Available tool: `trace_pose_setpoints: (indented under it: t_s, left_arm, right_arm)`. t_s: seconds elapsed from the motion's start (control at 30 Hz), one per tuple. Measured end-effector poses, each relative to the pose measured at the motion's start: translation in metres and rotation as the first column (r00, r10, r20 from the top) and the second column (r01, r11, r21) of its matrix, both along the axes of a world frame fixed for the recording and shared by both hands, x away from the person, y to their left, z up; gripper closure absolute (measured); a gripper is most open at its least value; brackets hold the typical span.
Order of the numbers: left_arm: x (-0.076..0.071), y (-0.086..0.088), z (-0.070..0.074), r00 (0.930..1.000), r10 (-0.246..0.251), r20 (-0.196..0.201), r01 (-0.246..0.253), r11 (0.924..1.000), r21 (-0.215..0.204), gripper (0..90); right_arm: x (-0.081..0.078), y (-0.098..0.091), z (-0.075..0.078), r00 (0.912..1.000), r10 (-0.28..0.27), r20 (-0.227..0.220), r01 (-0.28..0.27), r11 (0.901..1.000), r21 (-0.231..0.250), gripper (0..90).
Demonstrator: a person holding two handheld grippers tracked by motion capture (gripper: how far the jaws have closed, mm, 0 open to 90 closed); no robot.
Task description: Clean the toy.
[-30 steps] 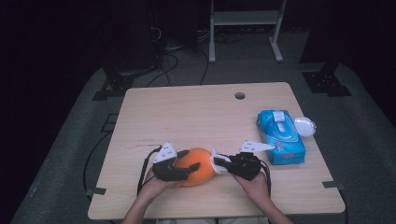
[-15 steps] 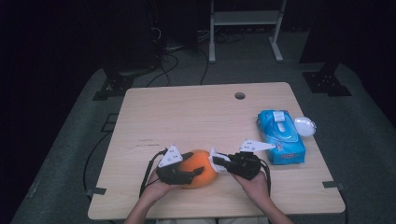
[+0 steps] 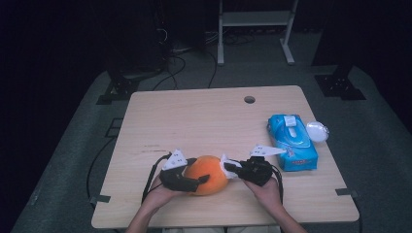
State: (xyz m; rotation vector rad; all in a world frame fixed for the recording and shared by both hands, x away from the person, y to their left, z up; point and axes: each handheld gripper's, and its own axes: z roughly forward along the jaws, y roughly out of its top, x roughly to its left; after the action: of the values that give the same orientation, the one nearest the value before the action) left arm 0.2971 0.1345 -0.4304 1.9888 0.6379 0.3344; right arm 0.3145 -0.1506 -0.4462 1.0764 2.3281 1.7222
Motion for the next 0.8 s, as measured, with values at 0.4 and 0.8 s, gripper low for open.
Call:
trace_pose_setpoints:
  t_s: [0.4, 0.8]
  left_arm:
    - [-0.003, -0.020, 0.007, 0.9974, -0.016, 0.071, 0.019, 0.9993, -0.031, 21.1]
    - [-0.007, -0.026, 0.007, 0.9953, -0.050, 0.083, 0.047, 0.9984, 0.031, 24.1]
  right_arm:
    - [-0.005, 0.001, 0.012, 0.9977, 0.009, 0.067, -0.008, 0.9998, -0.020, 76.9]
    - [-0.015, 0.013, 0.025, 0.9879, 0.048, 0.148, -0.040, 0.9975, -0.058, 76.9]
